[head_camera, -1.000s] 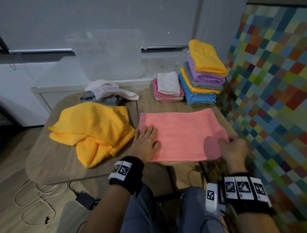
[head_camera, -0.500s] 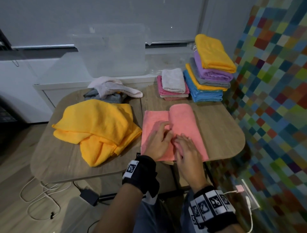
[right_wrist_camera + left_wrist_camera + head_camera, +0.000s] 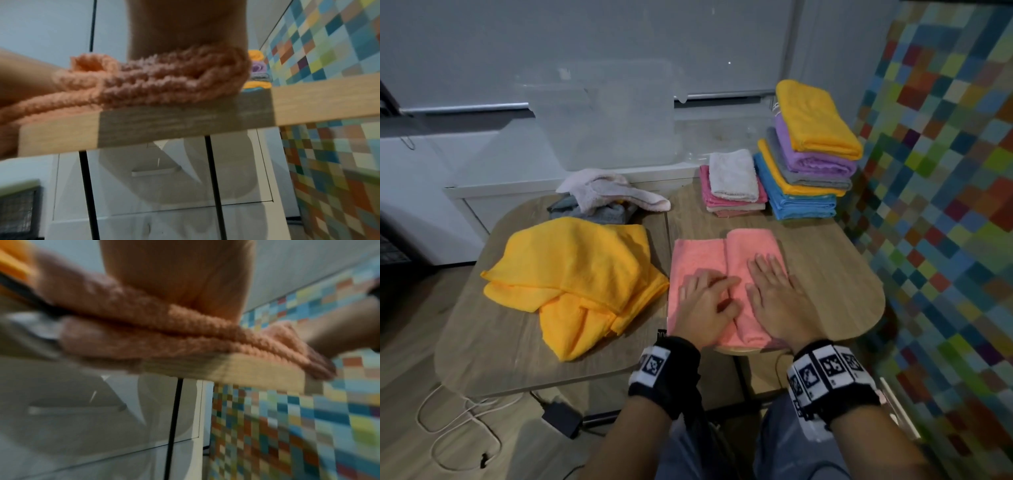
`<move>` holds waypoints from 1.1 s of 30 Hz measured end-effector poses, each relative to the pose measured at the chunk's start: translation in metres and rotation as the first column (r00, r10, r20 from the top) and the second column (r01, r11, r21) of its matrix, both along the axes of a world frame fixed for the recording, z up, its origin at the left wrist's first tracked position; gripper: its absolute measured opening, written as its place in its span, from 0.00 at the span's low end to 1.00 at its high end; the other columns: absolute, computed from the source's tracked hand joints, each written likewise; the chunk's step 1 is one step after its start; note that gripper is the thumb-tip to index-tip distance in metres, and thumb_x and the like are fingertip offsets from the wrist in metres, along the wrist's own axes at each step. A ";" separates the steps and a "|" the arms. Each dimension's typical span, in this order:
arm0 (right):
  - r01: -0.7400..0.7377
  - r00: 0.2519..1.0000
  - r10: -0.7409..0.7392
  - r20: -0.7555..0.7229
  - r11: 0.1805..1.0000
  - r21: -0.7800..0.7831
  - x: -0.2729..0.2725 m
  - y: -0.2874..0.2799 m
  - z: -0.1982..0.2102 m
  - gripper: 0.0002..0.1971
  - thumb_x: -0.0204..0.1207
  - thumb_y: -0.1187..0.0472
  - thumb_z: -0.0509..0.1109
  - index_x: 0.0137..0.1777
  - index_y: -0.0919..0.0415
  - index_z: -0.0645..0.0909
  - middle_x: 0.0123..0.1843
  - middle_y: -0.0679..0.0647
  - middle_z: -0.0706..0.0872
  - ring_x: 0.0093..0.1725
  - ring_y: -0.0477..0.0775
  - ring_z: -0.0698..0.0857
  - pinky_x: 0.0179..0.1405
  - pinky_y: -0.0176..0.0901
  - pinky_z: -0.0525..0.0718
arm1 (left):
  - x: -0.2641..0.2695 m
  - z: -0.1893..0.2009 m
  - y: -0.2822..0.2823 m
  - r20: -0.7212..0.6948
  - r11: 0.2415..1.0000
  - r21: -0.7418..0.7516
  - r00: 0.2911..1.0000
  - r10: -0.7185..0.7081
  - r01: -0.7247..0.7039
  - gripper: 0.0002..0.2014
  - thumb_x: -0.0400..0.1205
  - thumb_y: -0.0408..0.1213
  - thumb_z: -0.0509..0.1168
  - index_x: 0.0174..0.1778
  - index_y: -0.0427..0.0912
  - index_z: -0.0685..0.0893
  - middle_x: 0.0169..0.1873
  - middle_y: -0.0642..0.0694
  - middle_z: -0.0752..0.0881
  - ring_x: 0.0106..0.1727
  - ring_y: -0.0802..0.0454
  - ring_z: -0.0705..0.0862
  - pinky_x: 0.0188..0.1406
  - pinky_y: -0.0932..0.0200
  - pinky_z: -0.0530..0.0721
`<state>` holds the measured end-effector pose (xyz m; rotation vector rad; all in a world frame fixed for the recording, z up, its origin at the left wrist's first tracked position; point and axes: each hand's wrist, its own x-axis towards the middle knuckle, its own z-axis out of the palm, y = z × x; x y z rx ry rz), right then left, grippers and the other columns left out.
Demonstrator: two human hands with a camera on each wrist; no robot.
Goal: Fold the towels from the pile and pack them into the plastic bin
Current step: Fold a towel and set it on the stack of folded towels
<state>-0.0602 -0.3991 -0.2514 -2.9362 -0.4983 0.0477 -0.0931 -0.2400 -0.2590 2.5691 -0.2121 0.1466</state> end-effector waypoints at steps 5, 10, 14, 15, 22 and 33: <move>0.076 0.996 -0.071 -0.059 0.993 0.092 0.001 0.001 0.007 0.28 0.85 0.46 0.42 0.84 0.48 0.45 0.85 0.48 0.44 0.84 0.53 0.43 0.82 0.56 0.47 | -0.019 -0.009 0.003 -0.037 0.953 0.298 0.998 -0.046 0.055 0.38 0.74 0.70 0.32 0.81 0.60 0.48 0.83 0.55 0.51 0.83 0.51 0.46 0.79 0.48 0.37; 0.437 0.876 -0.472 -0.099 0.693 0.574 -0.024 -0.007 0.019 0.24 0.77 0.50 0.67 0.67 0.63 0.71 0.56 0.59 0.80 0.55 0.57 0.80 0.49 0.46 0.76 | -0.022 -0.002 -0.005 -0.109 0.942 0.329 0.993 -0.036 0.070 0.41 0.71 0.69 0.24 0.81 0.57 0.39 0.83 0.53 0.43 0.83 0.50 0.38 0.76 0.47 0.26; 0.651 0.759 -0.362 -0.541 0.428 0.627 -0.024 -0.019 0.035 0.20 0.74 0.55 0.73 0.61 0.68 0.79 0.45 0.56 0.81 0.46 0.56 0.81 0.41 0.44 0.77 | -0.021 0.005 -0.021 -0.158 0.956 0.282 0.987 -0.034 0.078 0.31 0.84 0.61 0.37 0.82 0.54 0.42 0.83 0.52 0.44 0.83 0.49 0.38 0.78 0.43 0.29; 0.669 0.743 -0.343 -0.574 0.392 0.631 -0.023 -0.023 0.041 0.21 0.74 0.55 0.73 0.62 0.68 0.80 0.45 0.56 0.82 0.45 0.57 0.81 0.39 0.43 0.77 | -0.020 0.007 -0.026 -0.171 0.965 0.250 0.984 -0.042 0.085 0.30 0.85 0.59 0.39 0.82 0.54 0.44 0.83 0.53 0.45 0.83 0.50 0.39 0.79 0.44 0.30; 0.508 0.860 -0.452 -0.235 0.729 0.458 -0.025 -0.019 0.081 0.06 0.79 0.61 0.66 0.53 0.59 0.74 0.40 0.55 0.77 0.32 0.46 0.72 0.29 0.39 0.67 | 0.000 0.028 -0.024 -0.114 0.858 -0.513 0.991 -0.066 -0.002 0.14 0.87 0.37 0.55 0.63 0.39 0.81 0.66 0.44 0.77 0.68 0.53 0.74 0.73 0.60 0.66; 0.048 0.999 -0.049 -0.016 0.782 0.622 -0.045 0.047 0.072 0.12 0.83 0.57 0.61 0.61 0.55 0.82 0.55 0.45 0.86 0.51 0.45 0.83 0.49 0.35 0.80 | 0.029 0.040 0.010 -0.515 0.231 -0.847 0.845 -0.142 -0.478 0.18 0.85 0.43 0.57 0.61 0.32 0.80 0.35 0.44 0.89 0.34 0.53 0.87 0.35 0.59 0.86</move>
